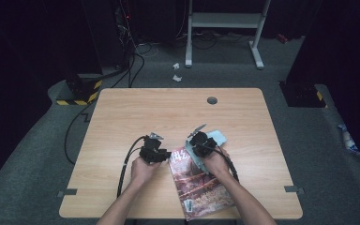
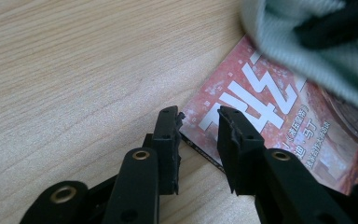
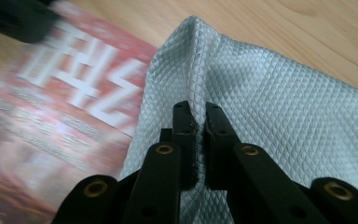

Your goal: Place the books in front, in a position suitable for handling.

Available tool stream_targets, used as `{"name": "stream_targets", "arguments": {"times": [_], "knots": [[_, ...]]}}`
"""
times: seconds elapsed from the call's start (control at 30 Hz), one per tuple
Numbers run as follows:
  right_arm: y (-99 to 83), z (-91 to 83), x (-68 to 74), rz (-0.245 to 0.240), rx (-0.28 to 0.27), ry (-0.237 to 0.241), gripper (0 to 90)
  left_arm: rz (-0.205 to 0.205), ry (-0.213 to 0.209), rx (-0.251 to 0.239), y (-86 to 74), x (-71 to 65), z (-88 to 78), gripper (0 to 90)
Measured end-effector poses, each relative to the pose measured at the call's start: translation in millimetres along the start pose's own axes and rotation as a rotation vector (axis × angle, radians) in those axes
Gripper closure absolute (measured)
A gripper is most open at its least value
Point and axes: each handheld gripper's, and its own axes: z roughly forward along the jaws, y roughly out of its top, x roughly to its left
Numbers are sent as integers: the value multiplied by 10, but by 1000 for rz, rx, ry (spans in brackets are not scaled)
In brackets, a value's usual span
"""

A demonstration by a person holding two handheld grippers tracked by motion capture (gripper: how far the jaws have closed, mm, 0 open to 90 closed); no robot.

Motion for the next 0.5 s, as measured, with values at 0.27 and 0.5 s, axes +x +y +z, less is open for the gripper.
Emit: {"name": "stream_targets", "arguments": {"times": [0.27, 0.5], "knots": [[280, 112, 537, -173, -12, 28, 846, -4, -6, -17, -23, 7, 1, 684], [142, 94, 93, -84, -5, -54, 842, -11, -6, -30, -47, 14, -1, 685]]}}
